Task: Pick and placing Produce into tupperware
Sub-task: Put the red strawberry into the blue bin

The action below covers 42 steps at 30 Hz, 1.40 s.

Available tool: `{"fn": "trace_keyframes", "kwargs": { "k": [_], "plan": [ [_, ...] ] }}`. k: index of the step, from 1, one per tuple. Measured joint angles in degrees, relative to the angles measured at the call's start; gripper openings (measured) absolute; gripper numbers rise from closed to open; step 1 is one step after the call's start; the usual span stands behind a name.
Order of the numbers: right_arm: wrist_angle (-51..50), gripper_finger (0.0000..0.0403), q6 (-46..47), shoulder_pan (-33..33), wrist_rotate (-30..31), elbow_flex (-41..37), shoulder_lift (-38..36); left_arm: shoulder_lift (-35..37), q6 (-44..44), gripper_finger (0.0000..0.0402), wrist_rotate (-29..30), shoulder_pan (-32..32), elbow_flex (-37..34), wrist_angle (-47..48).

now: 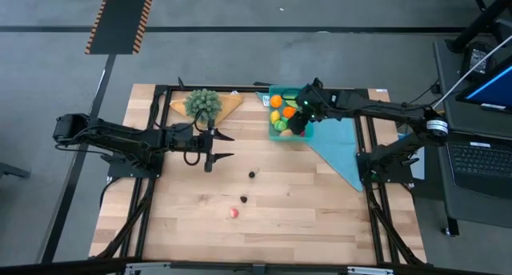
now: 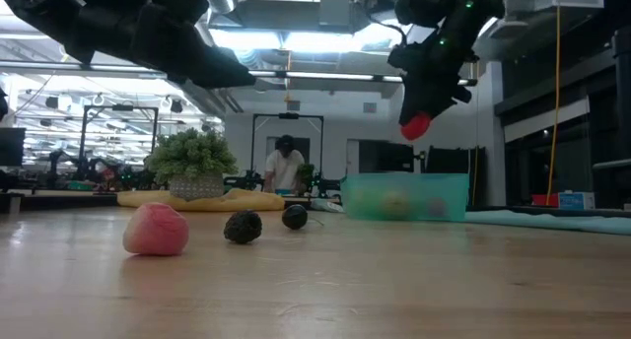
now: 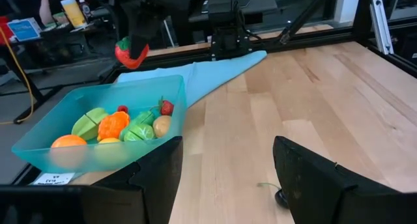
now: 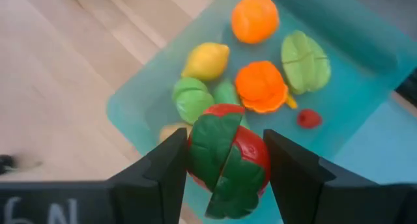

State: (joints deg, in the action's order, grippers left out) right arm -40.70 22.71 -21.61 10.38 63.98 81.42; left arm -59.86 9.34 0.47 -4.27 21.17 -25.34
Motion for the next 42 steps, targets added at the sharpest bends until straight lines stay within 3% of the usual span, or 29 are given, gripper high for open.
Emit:
{"fn": "trace_keyframes", "kwargs": {
  "k": [5, 13, 24, 42],
  "plan": [
    [-6.37, 0.0179, -1.89, -2.32, -2.66, 4.2, 2.74, 0.0, -0.04, 0.0231, 0.0, 0.0, 0.0, 0.0],
    [-6.32, 0.0179, -5.0, -4.55, -3.0, 5.17, 3.44, 0.0, 0.21, 0.0231, 0.0, 0.0, 0.0, 0.0],
    [1.86, 0.0179, -11.03, -11.42, -2.97, 5.17, 5.95, 0.0, -0.09, 0.0231, 0.0, 0.0, 0.0, 0.0],
    [13.31, 0.0179, -17.44, -22.38, -4.53, 5.17, 20.65, 0.0, -0.2, 0.0231, 0.0, 0.0, 0.0, 0.0]
  ]
}}
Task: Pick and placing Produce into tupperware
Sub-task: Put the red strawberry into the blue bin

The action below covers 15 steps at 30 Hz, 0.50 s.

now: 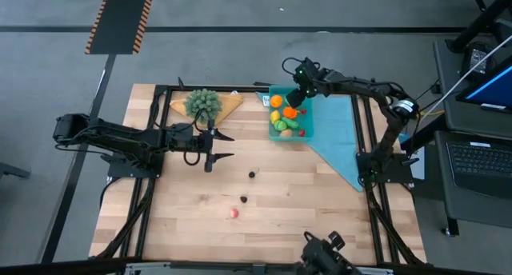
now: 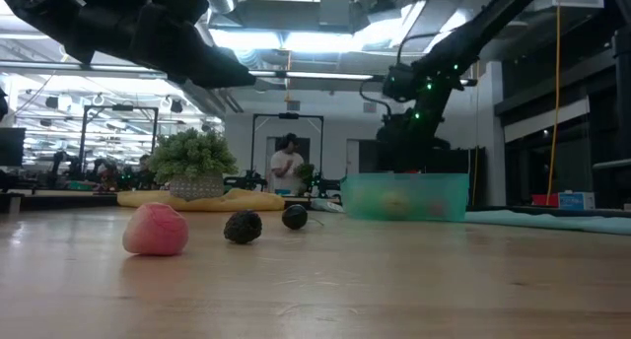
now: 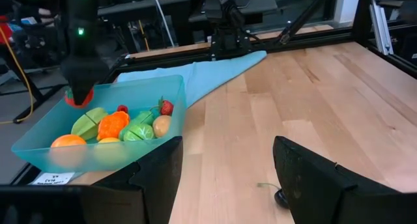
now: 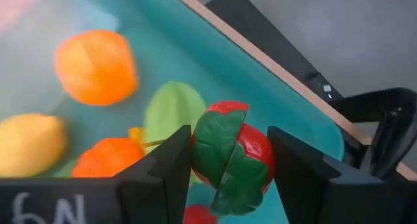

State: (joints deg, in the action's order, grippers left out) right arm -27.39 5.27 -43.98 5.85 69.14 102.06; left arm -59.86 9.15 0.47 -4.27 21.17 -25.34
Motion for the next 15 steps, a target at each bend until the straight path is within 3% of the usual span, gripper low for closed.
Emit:
{"fn": "trace_keyframes", "kwargs": {
  "k": [15],
  "plan": [
    [2.22, 0.0179, -1.08, -1.97, -1.52, 0.0, 1.49, 0.02, 0.42, 0.0231, 0.0, 0.0, 0.0, 0.01]
  ]
}}
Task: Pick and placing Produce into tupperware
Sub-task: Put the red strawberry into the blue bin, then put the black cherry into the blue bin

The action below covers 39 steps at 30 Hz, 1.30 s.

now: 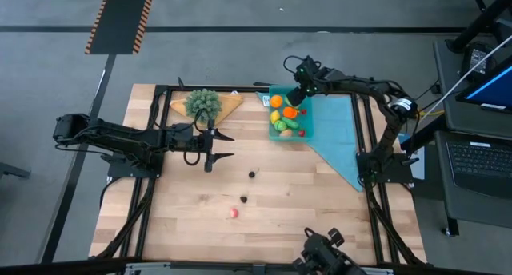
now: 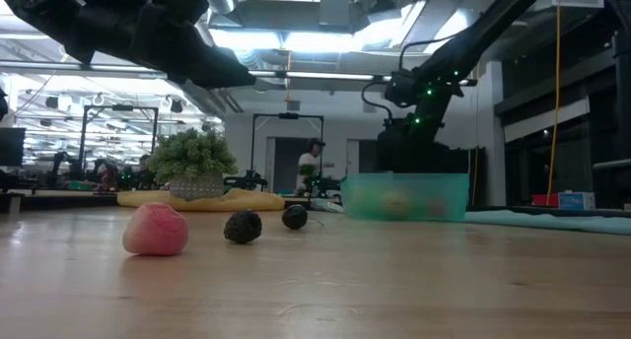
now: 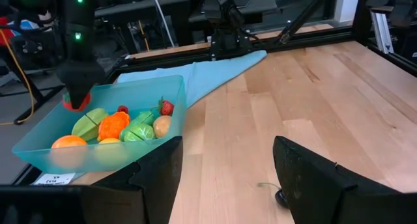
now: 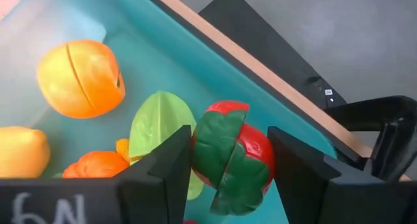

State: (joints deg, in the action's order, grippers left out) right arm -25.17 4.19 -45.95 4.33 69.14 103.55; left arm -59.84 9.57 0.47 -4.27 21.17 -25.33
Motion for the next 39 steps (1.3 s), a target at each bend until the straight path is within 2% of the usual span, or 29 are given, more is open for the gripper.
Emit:
{"fn": "trace_keyframes", "kwargs": {
  "k": [15, 24, 33, 39],
  "plan": [
    [0.86, 0.0181, -0.65, 0.0, -0.06, -0.07, 2.78, 0.0, 0.02, 0.0231, 0.01, 0.0, 0.0, 0.19],
    [0.79, 0.0264, -1.65, 0.0, -0.03, -0.07, 2.78, 0.01, 1.2, 0.0231, 0.0, 0.0, 0.0, 0.21],
    [-0.65, 0.0274, -4.63, 0.45, 0.06, -0.07, 1.7, 0.01, 1.2, 0.0231, 0.0, 0.0, 0.0, 0.23],
    [-0.75, 0.0274, -6.6, 4.07, 0.07, -0.07, -4.32, 0.01, 1.17, 0.0231, 0.01, 0.01, 0.0, 0.57]
  ]
}}
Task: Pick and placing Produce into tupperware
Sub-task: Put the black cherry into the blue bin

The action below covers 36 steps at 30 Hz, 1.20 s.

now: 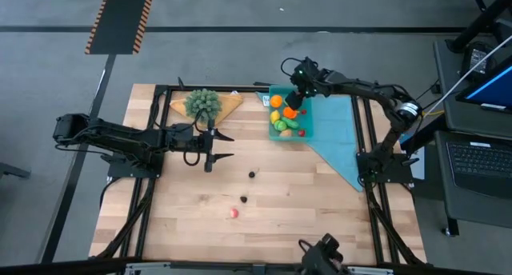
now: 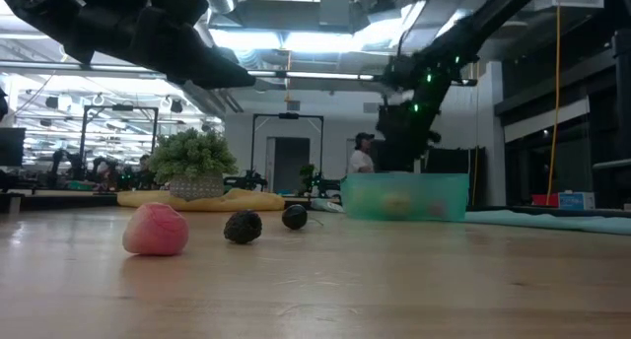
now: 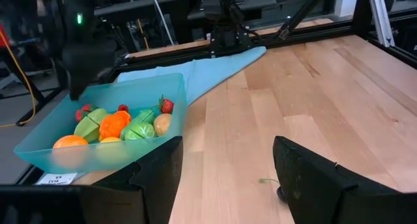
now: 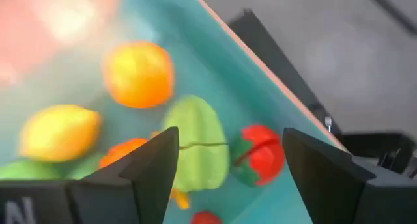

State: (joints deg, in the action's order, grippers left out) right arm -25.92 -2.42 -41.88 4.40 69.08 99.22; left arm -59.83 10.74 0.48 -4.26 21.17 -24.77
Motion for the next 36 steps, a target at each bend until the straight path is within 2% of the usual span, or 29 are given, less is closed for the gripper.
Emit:
{"fn": "trace_keyframes", "kwargs": {
  "k": [14, 21, 24, 30, 36],
  "plan": [
    [-0.1, 0.0275, 0.99, 9.25, 0.0, 0.04, -19.4, 0.0, -0.07, 0.0231, 0.0, 0.0, 0.0, 0.14],
    [-0.79, 0.0275, 0.15, 13.48, 0.02, -0.96, -24.5, 0.0, -1.54, 0.0231, -0.01, 0.33, 0.0, 0.12],
    [4.34, 0.0275, 0.31, 16.17, 0.02, -7.15, -26.02, 0.0, -2.06, 0.0231, -0.01, 0.87, 0.0, 0.09],
    [27.2, 0.0275, 0.29, 22.21, -0.02, -25.31, -28.17, 0.0, -2.25, 0.0231, 0.0, 2.43, 0.0, -0.41],
    [43.39, 0.0275, 1.42, 28.28, -0.06, -37.49, -28.18, 0.0, -2.23, 0.0231, -0.01, 3.65, 0.0, -0.34]
  ]
}}
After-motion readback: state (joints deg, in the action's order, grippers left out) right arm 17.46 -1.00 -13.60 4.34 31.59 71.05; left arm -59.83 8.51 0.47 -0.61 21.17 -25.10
